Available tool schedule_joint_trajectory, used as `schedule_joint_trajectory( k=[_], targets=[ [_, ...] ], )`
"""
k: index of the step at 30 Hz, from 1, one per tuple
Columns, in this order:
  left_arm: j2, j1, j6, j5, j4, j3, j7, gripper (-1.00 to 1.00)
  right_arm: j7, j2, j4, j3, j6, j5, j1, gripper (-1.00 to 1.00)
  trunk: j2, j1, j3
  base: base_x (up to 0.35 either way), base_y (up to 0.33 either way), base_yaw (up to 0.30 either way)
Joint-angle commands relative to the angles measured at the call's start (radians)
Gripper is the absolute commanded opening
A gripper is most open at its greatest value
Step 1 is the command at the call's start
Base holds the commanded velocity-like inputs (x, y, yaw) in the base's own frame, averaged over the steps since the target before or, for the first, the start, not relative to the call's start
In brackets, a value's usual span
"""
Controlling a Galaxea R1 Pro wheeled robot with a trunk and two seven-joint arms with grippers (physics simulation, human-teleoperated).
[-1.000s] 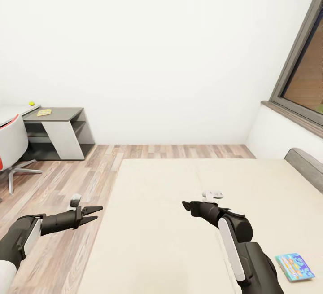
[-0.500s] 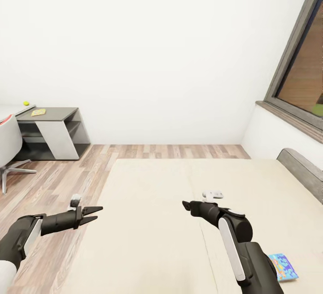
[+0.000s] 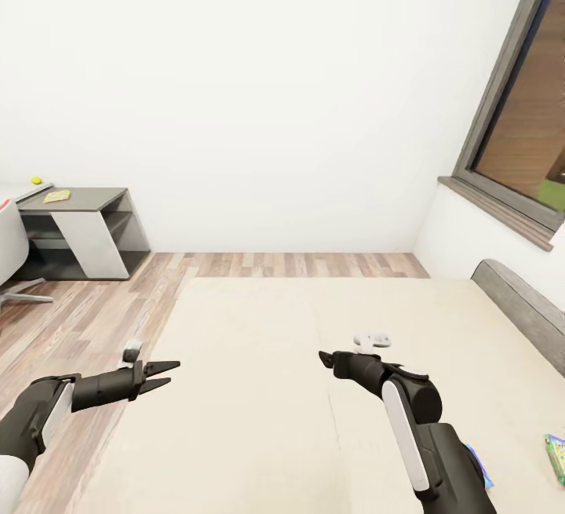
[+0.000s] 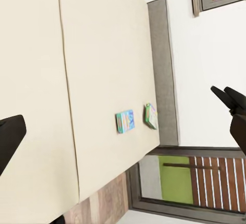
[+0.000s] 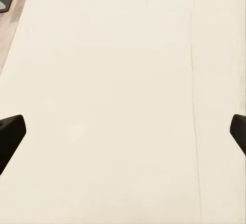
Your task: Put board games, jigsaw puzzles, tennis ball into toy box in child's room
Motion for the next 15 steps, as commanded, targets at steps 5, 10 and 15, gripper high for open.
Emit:
schedule_joint_trajectory(
  k=[5,10,15],
  targets=[
    [0.0,-0.001,0.008,0.002,-0.001,0.0,-0.002,1.0,0.003,0.0,-0.001,-0.001,0.004,0.001,-0.001,1.0,-0.002,0.001,-0.002,0.0,-0.246,0.0],
    [0.0,-0.001,0.008,0.002,-0.001,0.0,-0.002,1.0,0.003,0.0,0.0,-0.002,0.004,0.001,-0.001,1.0,-0.002,0.001,-0.002,0.0,-0.246,0.0],
    [0.0,-0.001,0.008,0.002,0.0,0.0,-0.002,1.0,0.003,0.0,-0.001,-0.002,0.003,0.001,-0.001,1.0,-0.002,0.001,-0.002,0.0,-0.246,0.0]
  ],
)
